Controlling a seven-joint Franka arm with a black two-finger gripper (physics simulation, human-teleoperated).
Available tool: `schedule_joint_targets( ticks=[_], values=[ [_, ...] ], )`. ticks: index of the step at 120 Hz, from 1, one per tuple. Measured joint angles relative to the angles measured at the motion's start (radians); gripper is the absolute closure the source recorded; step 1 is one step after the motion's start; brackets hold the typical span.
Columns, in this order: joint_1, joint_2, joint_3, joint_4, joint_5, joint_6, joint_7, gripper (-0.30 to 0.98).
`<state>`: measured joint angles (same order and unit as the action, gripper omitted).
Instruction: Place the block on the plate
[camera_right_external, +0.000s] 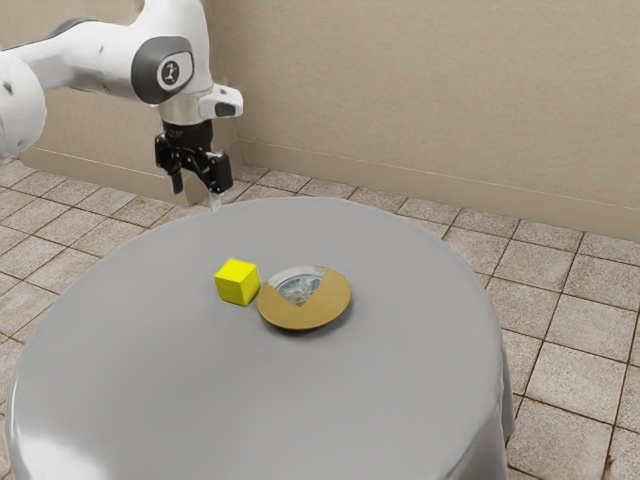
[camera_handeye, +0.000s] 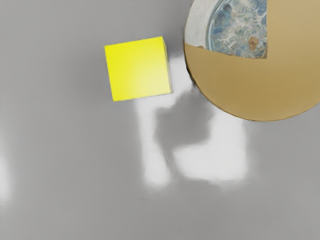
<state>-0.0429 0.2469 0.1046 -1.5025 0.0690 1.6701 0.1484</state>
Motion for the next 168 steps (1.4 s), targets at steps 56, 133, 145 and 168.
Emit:
schedule_joint_targets(
  ticks=[56, 133, 145, 168],
  values=[
    [0.046, 0.172, -0.002, -0.113, -0.086, 0.343, 0.087, 0.0],
    [0.073, 0.325, -0.002, -0.052, -0.092, 0.46, -0.232, 0.0],
    [0.076, 0.348, -0.003, -0.029, -0.092, 0.454, -0.268, 0.0],
    [0.077, 0.391, -0.003, 0.006, -0.093, 0.448, -0.32, 0.0]
  ],
)
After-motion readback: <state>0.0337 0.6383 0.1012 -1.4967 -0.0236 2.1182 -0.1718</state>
